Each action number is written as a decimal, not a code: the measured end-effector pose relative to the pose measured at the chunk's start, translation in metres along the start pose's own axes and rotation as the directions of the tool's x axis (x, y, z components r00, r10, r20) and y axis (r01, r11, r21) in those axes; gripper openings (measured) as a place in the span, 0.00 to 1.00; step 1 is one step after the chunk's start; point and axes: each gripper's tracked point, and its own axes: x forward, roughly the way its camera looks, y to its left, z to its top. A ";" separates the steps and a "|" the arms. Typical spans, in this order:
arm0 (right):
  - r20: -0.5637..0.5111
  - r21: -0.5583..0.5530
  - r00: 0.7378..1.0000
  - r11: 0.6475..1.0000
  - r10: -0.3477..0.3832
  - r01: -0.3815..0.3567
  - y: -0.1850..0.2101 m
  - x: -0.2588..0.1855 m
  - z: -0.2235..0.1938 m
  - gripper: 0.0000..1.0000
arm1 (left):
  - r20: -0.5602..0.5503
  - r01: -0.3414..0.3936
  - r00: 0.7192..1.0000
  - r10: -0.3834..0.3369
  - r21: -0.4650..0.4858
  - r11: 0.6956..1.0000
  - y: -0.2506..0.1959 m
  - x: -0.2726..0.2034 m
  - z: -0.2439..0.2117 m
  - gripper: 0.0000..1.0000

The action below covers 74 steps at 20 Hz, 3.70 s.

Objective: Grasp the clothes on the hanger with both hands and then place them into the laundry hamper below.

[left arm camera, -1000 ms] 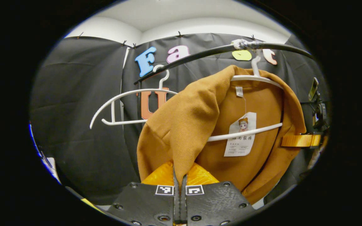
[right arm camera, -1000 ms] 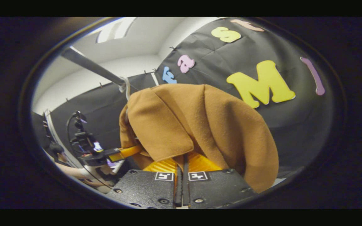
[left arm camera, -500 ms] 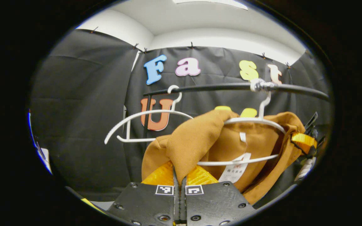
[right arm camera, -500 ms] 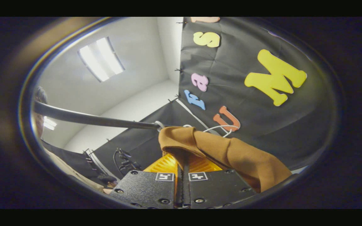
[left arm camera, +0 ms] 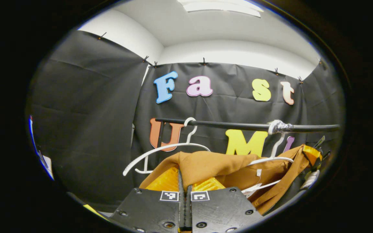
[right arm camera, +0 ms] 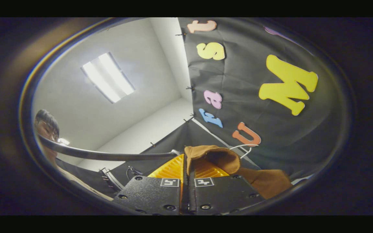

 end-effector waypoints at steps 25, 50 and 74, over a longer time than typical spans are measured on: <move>0.128 -0.025 0.953 0.960 -0.275 0.280 -0.090 -0.009 0.054 0.03 | -0.222 0.207 0.953 -0.205 -0.016 0.978 -0.009 0.041 -0.046 0.04; 0.172 0.038 0.960 0.976 -0.219 0.216 -0.086 -0.036 0.089 0.03 | -0.181 0.287 0.944 -0.276 0.040 0.957 -0.054 0.041 -0.003 0.04; 0.011 0.412 0.977 0.892 -0.212 0.189 -0.164 -0.012 0.016 0.04 | -0.157 0.290 0.919 -0.362 -0.352 0.890 -0.001 0.037 -0.064 0.00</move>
